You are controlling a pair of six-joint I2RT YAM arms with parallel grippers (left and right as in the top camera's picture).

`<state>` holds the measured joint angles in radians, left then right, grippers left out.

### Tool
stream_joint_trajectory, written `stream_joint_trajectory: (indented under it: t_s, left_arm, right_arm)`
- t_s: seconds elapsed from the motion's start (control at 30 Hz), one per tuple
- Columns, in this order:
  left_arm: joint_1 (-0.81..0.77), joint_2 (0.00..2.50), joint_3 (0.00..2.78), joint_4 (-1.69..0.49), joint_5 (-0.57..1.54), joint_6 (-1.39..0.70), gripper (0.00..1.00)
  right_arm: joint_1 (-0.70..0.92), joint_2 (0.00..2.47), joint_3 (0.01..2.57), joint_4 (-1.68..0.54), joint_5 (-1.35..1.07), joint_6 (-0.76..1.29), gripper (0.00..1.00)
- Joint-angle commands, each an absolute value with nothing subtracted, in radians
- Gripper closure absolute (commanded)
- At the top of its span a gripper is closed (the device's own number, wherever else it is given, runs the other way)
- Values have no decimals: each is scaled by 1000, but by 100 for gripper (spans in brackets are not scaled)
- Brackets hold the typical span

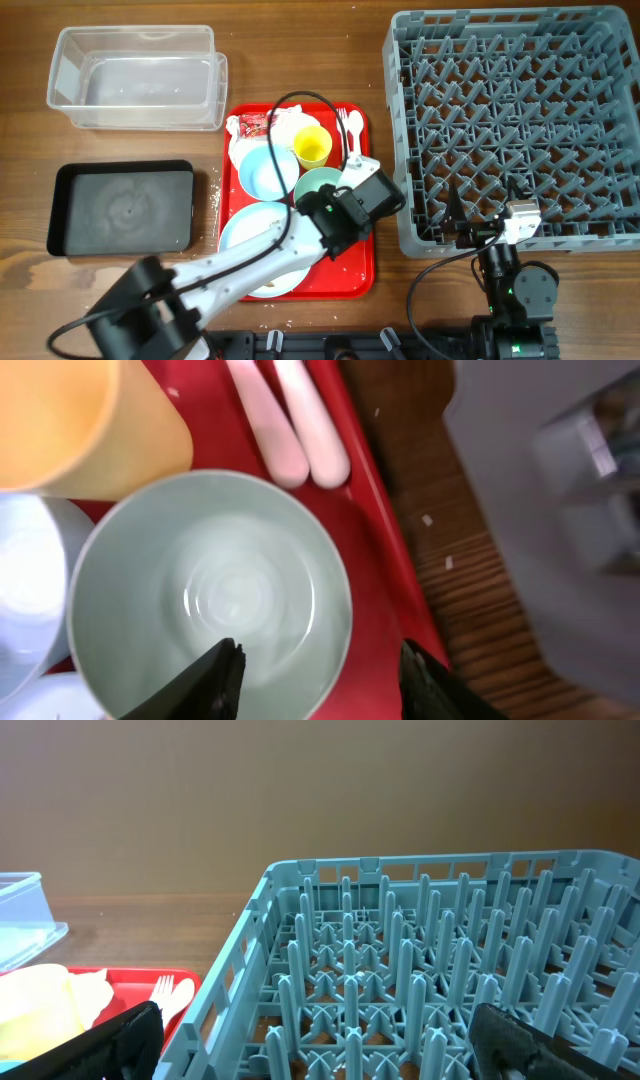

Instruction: Sort waste into correct bins and load items into the dishwasher rack

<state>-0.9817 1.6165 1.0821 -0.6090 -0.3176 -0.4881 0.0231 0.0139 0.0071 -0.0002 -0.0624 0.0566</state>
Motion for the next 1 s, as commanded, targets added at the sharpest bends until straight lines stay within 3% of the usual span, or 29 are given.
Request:
stream_joint_trajectory:
  t_s: [0.0,0.23,0.37,0.5,0.53,0.97]
  left_arm:
    - [-983,1538,1107,-609,-341,-539,48]
    - [-947,1441,1107,-610,-350,-620,44]
    - [-886,1404,1107,-625,-348,-670,37]
    - [-845,1357,1107,-635,-346,-670,18]
    - [-841,1352,1107,-635,-346,-670,1]
    - [-839,1356,1106,-639,-191,-670,0]
  right_arm:
    - [25,10,5,2,-52,71,0]
    - [25,10,5,2,-52,71,0]
    - [25,10,5,2,-52,71,0]
    - [25,10,5,2,-52,71,0]
    - [25,10,5,2,-52,71,1]
    - [25,10,5,2,-52,71,0]
